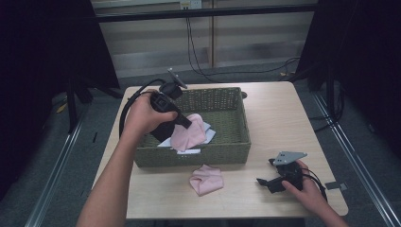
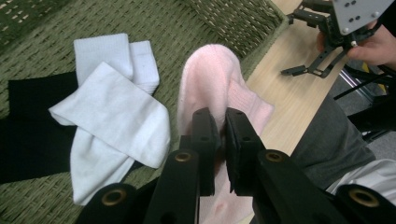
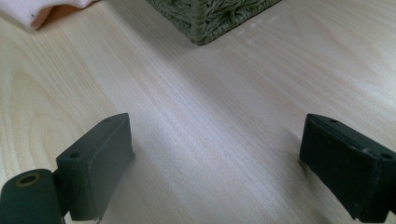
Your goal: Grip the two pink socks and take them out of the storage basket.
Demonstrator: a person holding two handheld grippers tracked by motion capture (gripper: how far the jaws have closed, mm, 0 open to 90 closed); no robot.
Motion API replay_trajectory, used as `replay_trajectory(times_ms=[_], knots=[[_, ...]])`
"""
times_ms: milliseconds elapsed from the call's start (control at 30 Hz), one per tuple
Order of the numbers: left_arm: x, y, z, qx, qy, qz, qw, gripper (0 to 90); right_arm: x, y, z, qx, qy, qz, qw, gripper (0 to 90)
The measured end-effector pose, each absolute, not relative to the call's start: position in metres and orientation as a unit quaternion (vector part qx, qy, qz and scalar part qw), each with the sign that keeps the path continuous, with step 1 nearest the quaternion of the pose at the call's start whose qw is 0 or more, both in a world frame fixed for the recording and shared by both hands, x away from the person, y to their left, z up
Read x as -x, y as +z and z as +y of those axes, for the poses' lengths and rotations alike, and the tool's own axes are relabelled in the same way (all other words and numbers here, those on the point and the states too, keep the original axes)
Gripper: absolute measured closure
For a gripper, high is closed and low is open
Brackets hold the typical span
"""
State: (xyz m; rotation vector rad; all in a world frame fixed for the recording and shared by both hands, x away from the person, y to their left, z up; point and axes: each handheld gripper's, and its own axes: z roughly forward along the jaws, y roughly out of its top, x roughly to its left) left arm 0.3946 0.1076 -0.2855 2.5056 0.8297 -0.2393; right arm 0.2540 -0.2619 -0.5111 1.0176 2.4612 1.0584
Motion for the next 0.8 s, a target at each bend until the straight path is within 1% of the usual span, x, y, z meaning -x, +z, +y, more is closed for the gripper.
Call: replay_trajectory(times_ms=[400,800], knots=[[-0.378,-0.284,0.104,-0.925,-0.083,0.28,0.242,82.9,-0.254,-0.511,-0.262,-0.351,0.366,0.851,0.137,8.8],[-0.363,-0.308,0.097,-0.928,-0.092,0.263,0.247,82.6,-0.254,-0.511,-0.262,-0.351,0.365,0.851,0.137,8.8]])
